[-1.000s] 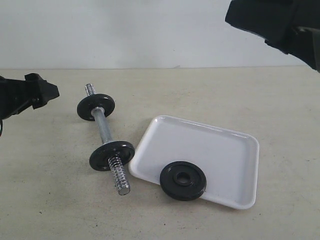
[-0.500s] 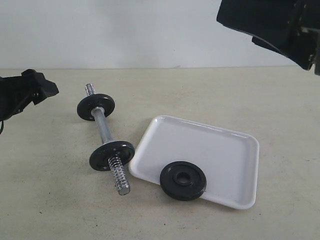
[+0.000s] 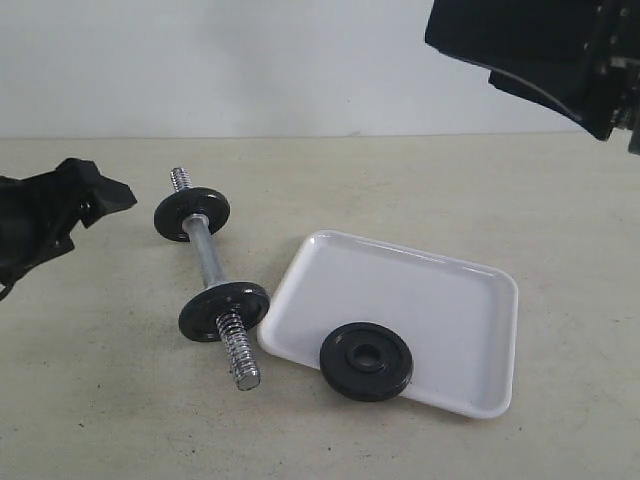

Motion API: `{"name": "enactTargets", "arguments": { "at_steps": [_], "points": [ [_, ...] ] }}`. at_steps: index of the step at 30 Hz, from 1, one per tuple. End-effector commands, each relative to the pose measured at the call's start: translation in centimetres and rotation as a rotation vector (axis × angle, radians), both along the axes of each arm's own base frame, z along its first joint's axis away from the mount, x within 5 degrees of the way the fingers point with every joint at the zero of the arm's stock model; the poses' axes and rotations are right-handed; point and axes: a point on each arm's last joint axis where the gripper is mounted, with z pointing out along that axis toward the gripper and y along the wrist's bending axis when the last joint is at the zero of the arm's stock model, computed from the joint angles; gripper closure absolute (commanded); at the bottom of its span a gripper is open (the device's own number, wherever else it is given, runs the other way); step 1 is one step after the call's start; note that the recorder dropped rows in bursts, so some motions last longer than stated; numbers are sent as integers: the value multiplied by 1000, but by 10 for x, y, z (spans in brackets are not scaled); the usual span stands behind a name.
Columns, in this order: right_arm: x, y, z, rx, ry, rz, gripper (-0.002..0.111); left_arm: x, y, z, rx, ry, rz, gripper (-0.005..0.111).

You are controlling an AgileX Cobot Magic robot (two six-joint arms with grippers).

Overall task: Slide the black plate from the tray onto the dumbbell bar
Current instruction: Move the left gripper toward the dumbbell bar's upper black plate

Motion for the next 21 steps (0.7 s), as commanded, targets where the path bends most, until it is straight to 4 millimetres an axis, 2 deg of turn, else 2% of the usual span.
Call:
{"name": "enactTargets", "arguments": {
  "at_steps": [1,7,14,21],
  "points": [
    [0,0,1,-11,-19,7,3,-5,-7,-8,-50,-2,-69,26],
    [0,1,1,-14,-28,13,3,-4,-12,-4,-112,-45,-90,26],
    [0,1,1,-13,-29,18,3,-2,-8,-6,-79,-46,-56,26],
    [0,1,1,-13,-29,18,3,11,-12,-26,-112,-20,-78,26]
  ]
}}
